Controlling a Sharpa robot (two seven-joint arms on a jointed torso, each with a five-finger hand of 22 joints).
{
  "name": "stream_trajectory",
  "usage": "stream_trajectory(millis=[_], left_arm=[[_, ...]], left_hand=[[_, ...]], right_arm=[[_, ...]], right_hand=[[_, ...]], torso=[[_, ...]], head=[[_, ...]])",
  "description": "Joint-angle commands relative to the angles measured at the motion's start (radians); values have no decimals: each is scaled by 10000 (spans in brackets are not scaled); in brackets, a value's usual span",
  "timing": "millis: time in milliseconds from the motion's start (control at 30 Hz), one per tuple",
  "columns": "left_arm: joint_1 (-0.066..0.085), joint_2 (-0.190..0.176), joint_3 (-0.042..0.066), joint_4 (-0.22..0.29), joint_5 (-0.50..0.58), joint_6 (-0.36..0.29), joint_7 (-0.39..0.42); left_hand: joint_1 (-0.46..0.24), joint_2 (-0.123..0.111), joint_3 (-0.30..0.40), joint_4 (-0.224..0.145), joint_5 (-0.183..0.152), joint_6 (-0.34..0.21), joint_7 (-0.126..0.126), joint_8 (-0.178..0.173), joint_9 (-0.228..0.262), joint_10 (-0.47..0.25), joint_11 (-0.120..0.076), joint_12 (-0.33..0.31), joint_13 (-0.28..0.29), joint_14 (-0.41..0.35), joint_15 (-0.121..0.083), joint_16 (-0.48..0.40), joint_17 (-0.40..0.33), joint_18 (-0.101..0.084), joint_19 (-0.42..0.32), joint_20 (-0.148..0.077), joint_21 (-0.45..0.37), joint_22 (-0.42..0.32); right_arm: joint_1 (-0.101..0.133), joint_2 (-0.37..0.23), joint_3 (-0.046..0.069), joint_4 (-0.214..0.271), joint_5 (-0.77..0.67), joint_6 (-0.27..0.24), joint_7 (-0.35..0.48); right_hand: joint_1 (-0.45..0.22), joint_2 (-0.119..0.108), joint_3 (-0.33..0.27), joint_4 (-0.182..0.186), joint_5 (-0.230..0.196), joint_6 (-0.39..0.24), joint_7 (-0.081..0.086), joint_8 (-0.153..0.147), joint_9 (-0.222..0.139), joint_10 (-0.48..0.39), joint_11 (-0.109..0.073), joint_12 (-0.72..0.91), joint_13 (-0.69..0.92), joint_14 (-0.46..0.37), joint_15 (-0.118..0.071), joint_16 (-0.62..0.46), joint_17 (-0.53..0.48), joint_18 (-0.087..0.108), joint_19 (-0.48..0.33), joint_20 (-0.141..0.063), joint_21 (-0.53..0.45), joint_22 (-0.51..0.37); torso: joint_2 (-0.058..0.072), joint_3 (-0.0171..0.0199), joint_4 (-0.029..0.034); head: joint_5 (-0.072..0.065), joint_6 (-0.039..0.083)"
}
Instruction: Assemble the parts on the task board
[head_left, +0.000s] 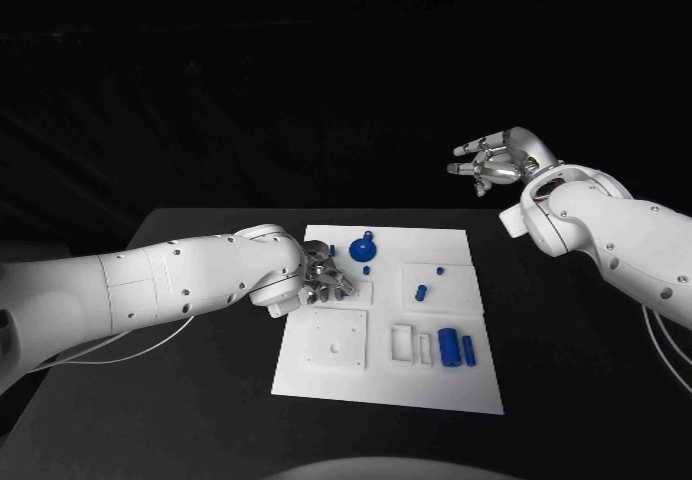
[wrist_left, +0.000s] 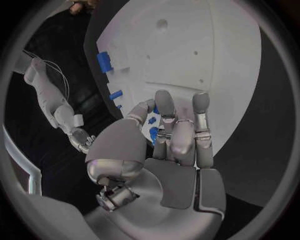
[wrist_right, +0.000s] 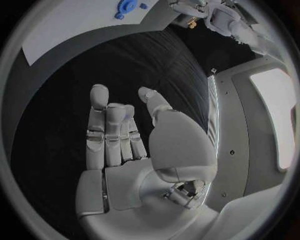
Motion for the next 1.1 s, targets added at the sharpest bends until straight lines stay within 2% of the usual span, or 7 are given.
stream_trajectory(millis=[33,300,567,633,833,967,1100], left_arm=[[-79,82,-54,-92,-40,470,-147],[-75,135,-52,-231,-82,428,-150],[-67,162,-49,-417,-109,371,-121],[-63,172,-49,-464,-111,364,-114],[-45,191,-47,-570,-81,303,-138],[-38,191,-46,-595,-39,307,-139],[-31,189,-46,-602,-15,350,-144]], left_hand=[[136,201,127,-209,71,1369,-1051,-26,-131,99,-357,-8,-19,-62,-107,-21,-28,145,80,20,-84,33],[140,215,133,-227,51,1353,-1047,-27,-124,98,-356,-14,-39,-63,-110,-33,-49,141,97,16,-125,71],[148,241,109,-208,-29,1315,-1039,-28,-102,100,-352,-34,-94,-72,-114,-72,-122,148,126,23,-212,133],[145,255,82,-171,-151,1279,-1032,-30,-94,99,-347,-62,-126,-89,-112,-113,-204,152,131,28,-242,142],[275,369,-123,59,-851,1042,-990,-28,4,107,-322,-169,-471,-113,-95,-263,-428,214,169,107,-412,176],[295,366,-129,196,-829,864,-938,-51,-117,103,-297,-95,-846,-109,-71,-320,-493,267,202,162,-511,202],[288,371,-97,209,-784,787,-916,-63,-190,108,-287,-91,-930,-128,-65,-349,-539,273,205,169,-535,204]], right_arm=[[-26,16,4,-22,2,164,54],[-72,23,4,-42,12,181,58],[-101,16,4,-51,15,195,61],[-109,18,4,-57,15,205,62],[-135,23,4,-73,16,238,62],[-145,22,4,-79,16,257,61],[-153,19,4,-83,18,273,56]], right_hand=[[-103,31,46,-11,36,57,-7,-10,-13,-4,-76,24,-3,24,-63,-31,4,178,260,-68,-46,135],[-110,30,57,-4,56,48,-5,-12,-14,-10,-77,23,0,20,-62,-36,1,178,258,-67,-49,135],[-118,22,56,2,78,45,-5,-11,-13,-6,-76,24,0,18,-62,-39,-2,178,259,-67,-52,134],[-118,22,56,2,78,45,-5,-11,-13,-6,-76,24,0,18,-62,-39,-2,178,259,-67,-52,134],[-130,25,54,13,86,47,-5,-10,-13,-7,-76,24,1,18,-61,-39,-1,178,259,-67,-52,134],[-138,28,53,20,92,48,-4,-9,-12,-7,-75,24,1,17,-61,-39,-1,178,260,-67,-53,135],[-160,26,44,43,114,43,-7,-12,-13,-8,-74,26,4,18,-61,-37,0,177,260,-66,-54,134]], torso=[[1,6,8],[7,0,-7],[-2,-8,12],[-2,-8,12],[5,-7,6],[2,-10,7],[1,-8,14]], head=[[-7,13],[-4,30],[-33,34],[-33,38],[-14,41],[-24,24],[-29,9]])
